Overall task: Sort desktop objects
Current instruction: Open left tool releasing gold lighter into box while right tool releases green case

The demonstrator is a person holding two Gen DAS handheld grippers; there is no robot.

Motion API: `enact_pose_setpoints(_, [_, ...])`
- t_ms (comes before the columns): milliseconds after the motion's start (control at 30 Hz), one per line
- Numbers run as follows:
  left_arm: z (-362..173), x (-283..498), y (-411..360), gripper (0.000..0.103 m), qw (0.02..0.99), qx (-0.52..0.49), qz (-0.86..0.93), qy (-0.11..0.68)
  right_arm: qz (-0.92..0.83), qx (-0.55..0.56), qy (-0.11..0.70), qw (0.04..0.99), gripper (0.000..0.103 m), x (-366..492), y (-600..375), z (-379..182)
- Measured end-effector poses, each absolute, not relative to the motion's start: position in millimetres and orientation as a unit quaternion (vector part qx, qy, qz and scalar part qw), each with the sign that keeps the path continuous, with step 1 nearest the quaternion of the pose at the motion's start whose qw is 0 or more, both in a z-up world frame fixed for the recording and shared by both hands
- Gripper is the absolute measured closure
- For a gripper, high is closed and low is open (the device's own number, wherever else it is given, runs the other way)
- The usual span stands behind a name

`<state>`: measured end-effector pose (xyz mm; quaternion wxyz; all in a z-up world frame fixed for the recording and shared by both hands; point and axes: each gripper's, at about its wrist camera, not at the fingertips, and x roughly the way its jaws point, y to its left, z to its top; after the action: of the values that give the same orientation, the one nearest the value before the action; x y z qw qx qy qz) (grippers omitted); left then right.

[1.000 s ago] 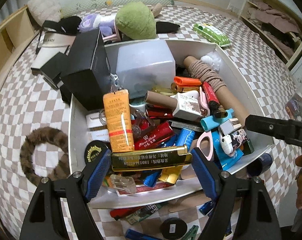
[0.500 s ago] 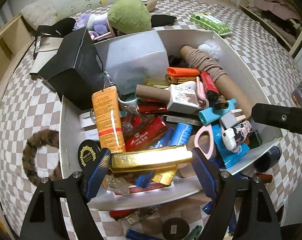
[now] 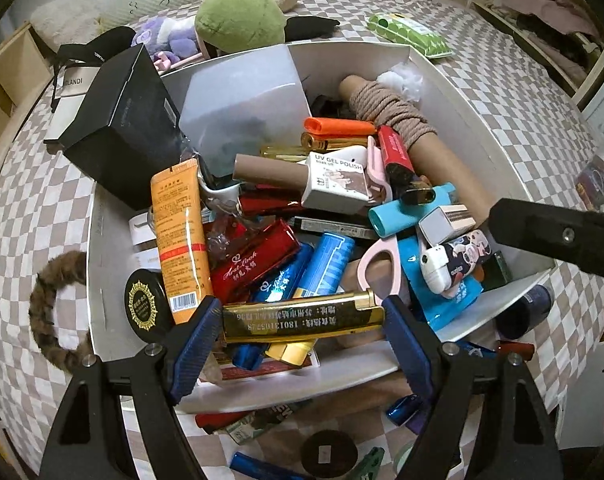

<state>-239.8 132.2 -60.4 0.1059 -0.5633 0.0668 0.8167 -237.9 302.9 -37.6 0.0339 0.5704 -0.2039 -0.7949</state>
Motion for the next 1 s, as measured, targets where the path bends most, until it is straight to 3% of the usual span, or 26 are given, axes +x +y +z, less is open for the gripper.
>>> enact_pose_setpoints(167, [-59,-239,132,0.019,0.109,-0.561,0.819,0.061,-0.796,0.57,-0.202,0.036,0.02,-237,303,-37])
enact_pose_setpoints(233, [-57,-239,131,0.004,0.11,-0.558,0.821,0.058,-0.797,0.569,-0.201,0.036,0.02,-237,303,-37])
enact_pose_setpoints(267, [-55,-239,131,0.003,0.109,-0.554,0.824,0.056,-0.797,0.568,-0.201,0.036,0.02,-237,304,-37])
enact_pose_setpoints(733, [-39,-235,112,0.002,0.08,-0.528,0.844,0.038,-0.814,0.542,-0.202,0.051,0.02,-232,299,-24])
enact_pose_setpoints(767, [-38,-234,110,0.002,0.077,-0.527,0.845,0.037,-0.819,0.536,-0.199,0.053,0.017,-231,298,-22])
enact_pose_setpoints(833, [-36,-233,107,0.002,0.074,-0.524,0.847,0.035,-0.829,0.525,-0.187,0.055,0.0,-228,296,-19])
enact_pose_setpoints(1000, [-32,-229,101,0.002,0.073,-0.522,0.849,0.032,-0.851,0.504,-0.135,0.049,0.0,-221,287,-11])
